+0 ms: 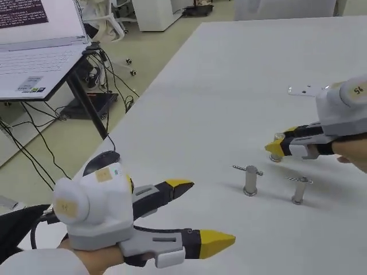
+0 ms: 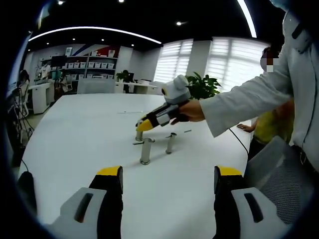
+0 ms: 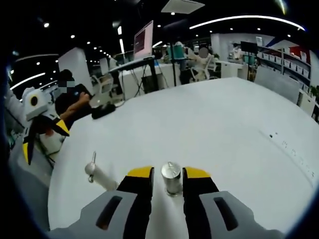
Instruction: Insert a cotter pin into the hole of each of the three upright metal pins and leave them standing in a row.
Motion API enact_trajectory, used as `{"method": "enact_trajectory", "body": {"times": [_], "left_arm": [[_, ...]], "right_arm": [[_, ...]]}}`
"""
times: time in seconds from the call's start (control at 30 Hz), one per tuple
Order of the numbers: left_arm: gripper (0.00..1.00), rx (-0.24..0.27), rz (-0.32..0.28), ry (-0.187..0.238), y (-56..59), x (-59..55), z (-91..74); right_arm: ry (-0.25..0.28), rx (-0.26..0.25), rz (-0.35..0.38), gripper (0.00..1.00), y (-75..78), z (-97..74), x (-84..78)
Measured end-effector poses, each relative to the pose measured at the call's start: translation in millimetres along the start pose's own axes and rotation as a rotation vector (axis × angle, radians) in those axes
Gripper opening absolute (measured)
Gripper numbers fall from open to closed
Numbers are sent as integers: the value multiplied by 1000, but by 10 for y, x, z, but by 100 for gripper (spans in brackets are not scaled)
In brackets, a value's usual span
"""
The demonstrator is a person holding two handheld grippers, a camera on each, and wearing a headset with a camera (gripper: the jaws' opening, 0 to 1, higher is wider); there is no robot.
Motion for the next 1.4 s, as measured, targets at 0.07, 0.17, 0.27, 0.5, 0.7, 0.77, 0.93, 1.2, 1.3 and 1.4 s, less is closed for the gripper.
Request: {"method": "enact_trajectory", "body": {"times": [0.07, 0.17, 0.27, 0.5, 0.7, 0.77, 0.93, 1.2, 1.3, 1.4], "left_arm": [[74, 1, -1, 3, -3, 12, -3], [74, 4, -6, 13, -5, 39, -6], [74, 5, -2, 8, -12, 34, -6], [73, 4, 0, 4, -7, 43, 17], [73, -1, 3, 5, 2, 64, 29], [73, -6, 8, 3, 13, 68, 41], [72, -19, 14, -3, 48, 80, 83], [72, -48, 40, -3, 153, 130, 135], [72, -56, 47, 3, 202, 157, 149], [72, -66, 56, -1, 242, 153, 165]], "right_arm": [[-8, -7, -7, 20, 6, 16, -21], [-10, -10, 3, 17, 35, 1, -36], [-10, -20, -49, 15, 52, -14, -40], [-16, -5, -67, 14, 105, -51, -52], [-36, -1, -107, 13, 193, -177, -123], [-40, -2, -109, 12, 222, -252, -155], [-23, 2, -118, 12, 244, -477, -171], [-35, 27, -150, 12, 206, -917, -326], [-43, 28, -165, 12, 146, -1082, -396], [-41, 33, -162, 12, 78, -1231, -449]]}}
Point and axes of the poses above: the centre of the closed fingertips' face, and the gripper's own axes: z roughly forward along the fingers, y roughly to its right, x roughly out of its top, the point moved 2 cm from there along -z, roughly backward along the fingers, and after that the axes turned 7 degrees about -x, right-handed, at the moved point
